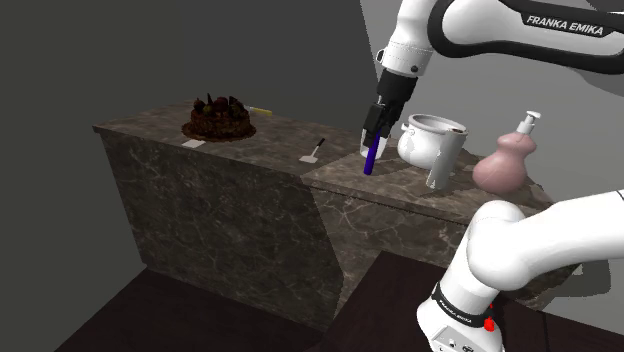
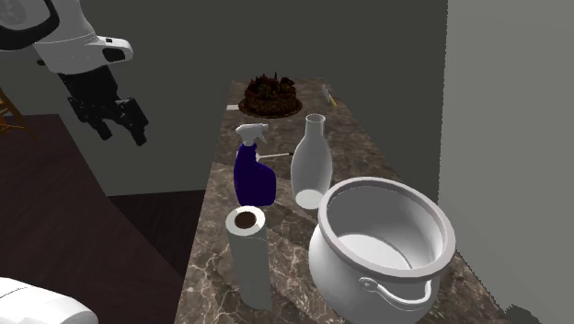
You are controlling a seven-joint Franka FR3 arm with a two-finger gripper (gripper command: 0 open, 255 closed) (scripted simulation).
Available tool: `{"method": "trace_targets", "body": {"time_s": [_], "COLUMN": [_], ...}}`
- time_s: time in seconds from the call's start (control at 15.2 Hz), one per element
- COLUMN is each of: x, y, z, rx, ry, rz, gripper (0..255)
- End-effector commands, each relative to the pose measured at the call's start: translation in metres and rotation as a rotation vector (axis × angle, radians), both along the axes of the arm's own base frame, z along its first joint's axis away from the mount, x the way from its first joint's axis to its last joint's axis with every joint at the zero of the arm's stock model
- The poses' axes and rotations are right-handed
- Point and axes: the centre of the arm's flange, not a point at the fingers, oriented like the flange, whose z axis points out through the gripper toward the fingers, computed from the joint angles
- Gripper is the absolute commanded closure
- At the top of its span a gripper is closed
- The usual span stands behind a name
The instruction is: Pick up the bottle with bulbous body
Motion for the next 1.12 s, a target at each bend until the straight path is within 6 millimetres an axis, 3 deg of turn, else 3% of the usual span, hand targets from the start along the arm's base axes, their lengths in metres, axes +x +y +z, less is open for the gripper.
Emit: {"method": "trace_targets", "body": {"time_s": [0.0, 1.06], "x": [0.000, 0.066], "y": [0.000, -0.201], "z": [0.000, 0.023], "rx": [0.000, 0.005], "ry": [0.000, 0.018], "rz": [0.000, 0.016], "gripper": [0, 0]}}
